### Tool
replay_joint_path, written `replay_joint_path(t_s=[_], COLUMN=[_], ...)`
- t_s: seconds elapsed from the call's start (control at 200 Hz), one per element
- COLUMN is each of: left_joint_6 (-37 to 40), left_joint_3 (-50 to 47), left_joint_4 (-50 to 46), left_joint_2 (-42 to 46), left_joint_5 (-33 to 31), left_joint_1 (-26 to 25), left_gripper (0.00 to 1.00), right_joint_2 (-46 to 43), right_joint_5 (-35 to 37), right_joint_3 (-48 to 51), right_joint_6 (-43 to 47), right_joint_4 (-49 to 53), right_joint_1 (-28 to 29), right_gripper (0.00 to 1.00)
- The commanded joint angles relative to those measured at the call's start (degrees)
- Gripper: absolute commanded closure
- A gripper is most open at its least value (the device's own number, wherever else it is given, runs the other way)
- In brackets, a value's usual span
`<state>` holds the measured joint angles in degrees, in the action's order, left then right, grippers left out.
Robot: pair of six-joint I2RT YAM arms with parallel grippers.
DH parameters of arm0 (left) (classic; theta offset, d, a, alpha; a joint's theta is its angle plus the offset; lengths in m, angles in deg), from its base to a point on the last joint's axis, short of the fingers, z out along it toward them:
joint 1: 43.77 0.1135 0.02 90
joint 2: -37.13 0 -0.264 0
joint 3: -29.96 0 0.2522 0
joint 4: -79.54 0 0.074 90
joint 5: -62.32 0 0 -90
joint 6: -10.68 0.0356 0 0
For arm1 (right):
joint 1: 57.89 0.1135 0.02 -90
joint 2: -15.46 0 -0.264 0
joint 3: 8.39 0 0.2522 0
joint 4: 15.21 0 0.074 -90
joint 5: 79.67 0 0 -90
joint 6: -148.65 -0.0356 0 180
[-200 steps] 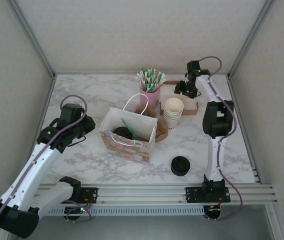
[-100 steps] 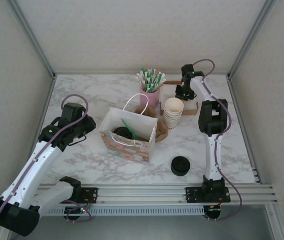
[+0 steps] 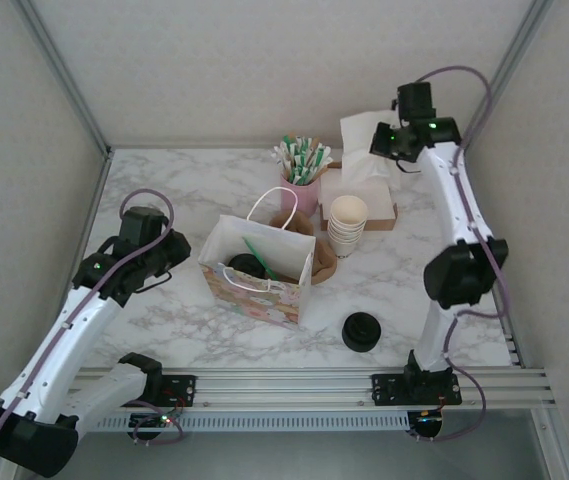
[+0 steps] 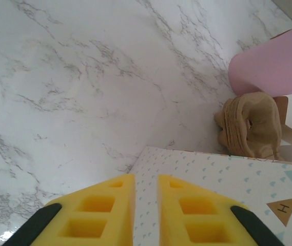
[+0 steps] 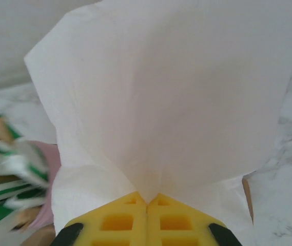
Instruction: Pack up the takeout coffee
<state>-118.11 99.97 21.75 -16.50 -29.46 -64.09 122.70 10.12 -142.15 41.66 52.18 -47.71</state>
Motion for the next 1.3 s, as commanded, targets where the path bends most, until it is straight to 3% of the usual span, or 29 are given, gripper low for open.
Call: replay_joint_path(t_s=[0.0, 0.27, 0.44, 0.601, 0.746, 0.871, 1.031, 1.111, 1.296], left_joint_6=[1.2, 0.5, 0.0, -0.1, -0.7, -1.4, -1.9, -1.9, -2.1], left_joint_3=[1.2, 0.5, 0.8, 1.2, 0.7, 0.5, 0.2, 0.1, -0.1], left_joint_4=[-0.5, 0.4, 0.6, 0.0, 0.3, 0.0, -0.2, -0.2, -0.5], left_joint_2=[0.7, 1.1, 1.2, 1.7, 2.8, 3.4, 4.2, 4.5, 4.8], left_joint_5=[0.9, 0.5, 1.2, 1.3, 1.3, 1.3, 1.3, 1.3, 1.4], left_joint_1=[-0.5, -0.5, -0.5, -0.5, -0.5, -0.5, -0.5, -0.5, -0.5], left_gripper=[0.82, 0.82, 0.83, 0.83, 0.84, 0.84, 0.84, 0.84, 0.84], right_joint_2=[-8.6, -28.3, -31.6, -30.4, -29.7, -29.1, -28.8, -28.1, -25.7], right_joint_5=[-0.6, 5.2, 11.1, 10.9, 3.3, 3.6, 3.1, 3.3, 12.8], right_joint_3=[2.4, 13.6, 18.3, 15.5, 15.9, 17.7, 21.0, 22.4, 21.5], right_joint_6=[2.3, 11.3, 15.6, 14.3, 6.7, -3.0, -7.1, -5.9, 2.4], right_joint_4=[1.5, -5.3, -8.0, -8.2, -12.8, -15.4, -18.0, -18.9, -13.5], right_joint_1=[2.6, 26.3, 40.4, 48.4, 49.6, 49.5, 49.1, 49.1, 49.1], right_gripper=[1.00, 1.00, 1.00, 1.00, 1.00, 1.00, 1.00, 1.00, 1.00])
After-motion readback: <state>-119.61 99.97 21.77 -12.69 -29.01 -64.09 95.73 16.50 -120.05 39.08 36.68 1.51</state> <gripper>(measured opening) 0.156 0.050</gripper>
